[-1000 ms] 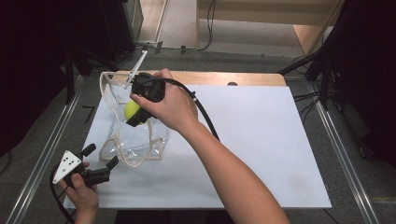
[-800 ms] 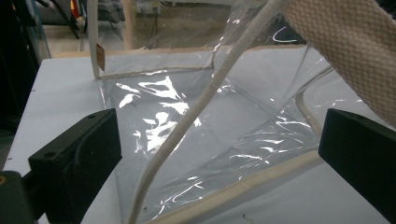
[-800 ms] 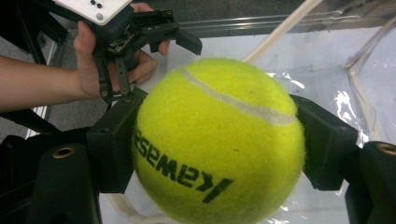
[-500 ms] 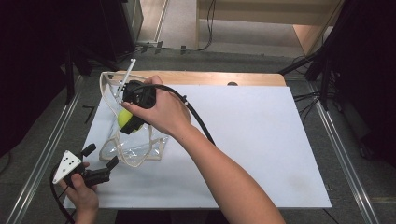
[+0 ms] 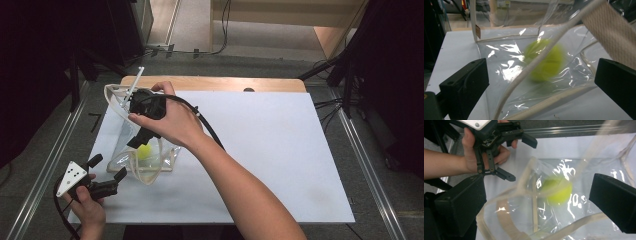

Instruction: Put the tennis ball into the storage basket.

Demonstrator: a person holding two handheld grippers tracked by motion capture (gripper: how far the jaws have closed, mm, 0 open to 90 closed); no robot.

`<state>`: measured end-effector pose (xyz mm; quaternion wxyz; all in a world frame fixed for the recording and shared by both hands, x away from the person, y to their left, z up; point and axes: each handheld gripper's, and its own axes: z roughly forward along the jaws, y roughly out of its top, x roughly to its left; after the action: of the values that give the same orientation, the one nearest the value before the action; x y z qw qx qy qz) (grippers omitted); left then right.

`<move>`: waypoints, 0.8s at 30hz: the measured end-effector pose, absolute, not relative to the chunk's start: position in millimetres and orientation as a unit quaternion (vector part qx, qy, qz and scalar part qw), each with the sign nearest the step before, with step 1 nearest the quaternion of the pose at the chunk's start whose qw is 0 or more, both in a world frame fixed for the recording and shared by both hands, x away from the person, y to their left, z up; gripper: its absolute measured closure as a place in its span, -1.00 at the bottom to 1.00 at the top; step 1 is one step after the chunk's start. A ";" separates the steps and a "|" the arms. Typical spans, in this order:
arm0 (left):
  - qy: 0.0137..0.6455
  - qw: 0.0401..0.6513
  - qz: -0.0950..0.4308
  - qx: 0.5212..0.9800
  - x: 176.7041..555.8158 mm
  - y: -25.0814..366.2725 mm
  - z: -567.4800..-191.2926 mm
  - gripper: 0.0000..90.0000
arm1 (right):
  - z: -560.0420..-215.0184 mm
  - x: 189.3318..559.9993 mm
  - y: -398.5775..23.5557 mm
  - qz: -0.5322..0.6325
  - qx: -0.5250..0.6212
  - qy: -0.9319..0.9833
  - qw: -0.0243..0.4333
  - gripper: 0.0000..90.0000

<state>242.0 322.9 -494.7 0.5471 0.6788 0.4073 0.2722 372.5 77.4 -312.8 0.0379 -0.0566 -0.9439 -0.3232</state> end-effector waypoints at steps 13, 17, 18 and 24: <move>0.409 0.546 0.271 0.679 242.0 322.3 -494.7 -1.00 | -314.5 368.0 28.6 -0.346 -0.102 -0.933 0.011 -1.00; 0.410 0.546 0.272 0.678 241.8 321.8 -494.8 -1.00 | -316.1 365.8 14.2 -0.347 -0.116 -0.931 0.003 -1.00; 0.409 0.545 0.272 0.679 241.9 321.8 -494.7 -1.00 | -316.3 365.5 10.6 -0.347 -0.119 -0.930 0.000 -1.00; 0.408 0.545 0.272 0.680 241.9 321.7 -494.8 -1.00 | -321.7 365.3 -6.5 -0.351 -0.128 -0.928 -0.004 -1.00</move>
<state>241.9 321.7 -494.8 0.5454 0.6798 0.4077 0.2724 365.3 -6.5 -321.7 -0.0039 -0.1278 -0.9276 -0.3510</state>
